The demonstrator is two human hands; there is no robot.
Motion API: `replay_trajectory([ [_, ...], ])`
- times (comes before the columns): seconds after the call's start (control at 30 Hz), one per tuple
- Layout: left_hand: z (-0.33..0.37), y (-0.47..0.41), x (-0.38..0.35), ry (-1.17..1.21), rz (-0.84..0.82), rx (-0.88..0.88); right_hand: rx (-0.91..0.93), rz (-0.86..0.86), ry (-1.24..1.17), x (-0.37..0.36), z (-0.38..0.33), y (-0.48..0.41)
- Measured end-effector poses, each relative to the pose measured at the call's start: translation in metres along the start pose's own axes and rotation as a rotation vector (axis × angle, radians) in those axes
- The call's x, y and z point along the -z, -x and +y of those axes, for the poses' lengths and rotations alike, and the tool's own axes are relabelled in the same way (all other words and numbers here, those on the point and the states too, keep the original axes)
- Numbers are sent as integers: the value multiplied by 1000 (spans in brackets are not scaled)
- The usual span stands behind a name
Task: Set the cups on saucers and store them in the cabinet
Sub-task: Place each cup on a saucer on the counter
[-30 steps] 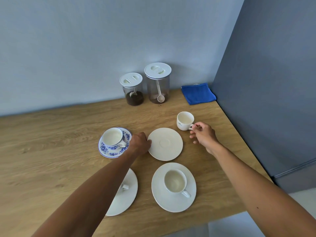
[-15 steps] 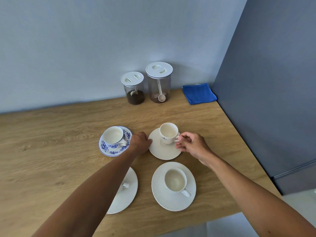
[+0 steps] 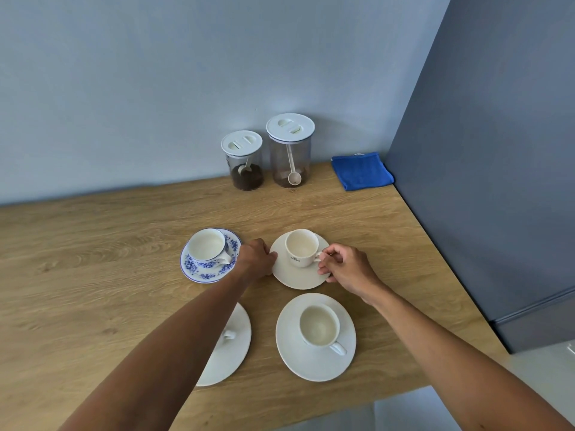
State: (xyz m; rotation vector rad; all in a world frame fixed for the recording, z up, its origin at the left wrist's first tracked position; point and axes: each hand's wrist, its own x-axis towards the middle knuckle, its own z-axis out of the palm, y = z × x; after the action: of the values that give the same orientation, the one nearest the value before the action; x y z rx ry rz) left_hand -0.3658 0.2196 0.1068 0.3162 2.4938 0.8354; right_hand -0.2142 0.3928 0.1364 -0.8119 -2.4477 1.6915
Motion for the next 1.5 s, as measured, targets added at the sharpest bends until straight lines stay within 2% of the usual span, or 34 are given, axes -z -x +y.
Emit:
replay_trajectory([
  [0.37,7,24,12,28,-53,79,52,-19,163,10,6,7],
  [0.67,0,66,28,-317,22,-231,104,-95,369,33,12,36],
  [0.83,0,106,23,-374,22,-316,95,-153,478,44,27,57],
  [0.97,-3,130,7,-372,-45,-354,67,-208,551,47,39,70],
  [1.2,-6,159,-22,-360,-137,-337,50,-311,641,43,50,83],
  [1.5,-26,174,-46,-269,-102,-258,106,-323,632,33,55,93],
])
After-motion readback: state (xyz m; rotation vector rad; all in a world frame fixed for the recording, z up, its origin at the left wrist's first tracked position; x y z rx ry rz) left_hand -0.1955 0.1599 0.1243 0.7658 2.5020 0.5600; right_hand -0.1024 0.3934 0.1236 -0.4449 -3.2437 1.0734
